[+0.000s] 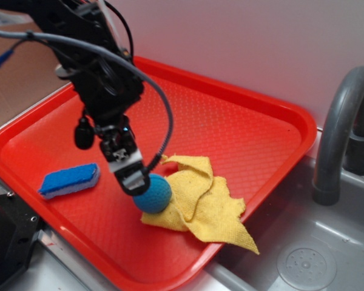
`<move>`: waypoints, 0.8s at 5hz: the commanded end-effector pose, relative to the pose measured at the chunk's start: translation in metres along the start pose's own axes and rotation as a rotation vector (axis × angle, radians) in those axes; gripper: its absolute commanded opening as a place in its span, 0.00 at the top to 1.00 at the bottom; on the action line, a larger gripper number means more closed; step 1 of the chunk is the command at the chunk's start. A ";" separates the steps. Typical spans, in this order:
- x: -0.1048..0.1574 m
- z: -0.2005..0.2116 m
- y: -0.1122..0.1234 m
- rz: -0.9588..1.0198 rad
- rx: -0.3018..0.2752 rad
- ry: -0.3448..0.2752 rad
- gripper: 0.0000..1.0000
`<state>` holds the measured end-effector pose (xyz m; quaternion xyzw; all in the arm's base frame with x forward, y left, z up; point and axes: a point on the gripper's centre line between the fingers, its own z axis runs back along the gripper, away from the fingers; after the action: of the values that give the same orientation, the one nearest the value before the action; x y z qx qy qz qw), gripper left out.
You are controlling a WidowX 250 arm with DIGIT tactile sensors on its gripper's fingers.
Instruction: Grab the blue ball.
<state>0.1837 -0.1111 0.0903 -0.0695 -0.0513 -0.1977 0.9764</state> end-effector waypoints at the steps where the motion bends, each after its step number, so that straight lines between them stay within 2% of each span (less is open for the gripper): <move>1: 0.005 -0.024 -0.004 -0.124 -0.079 -0.002 0.00; 2: 0.008 -0.036 -0.010 -0.210 -0.111 -0.004 0.00; 4: 0.008 -0.046 -0.027 -0.261 -0.112 0.016 0.00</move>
<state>0.1806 -0.1385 0.0419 -0.1124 -0.0238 -0.3186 0.9409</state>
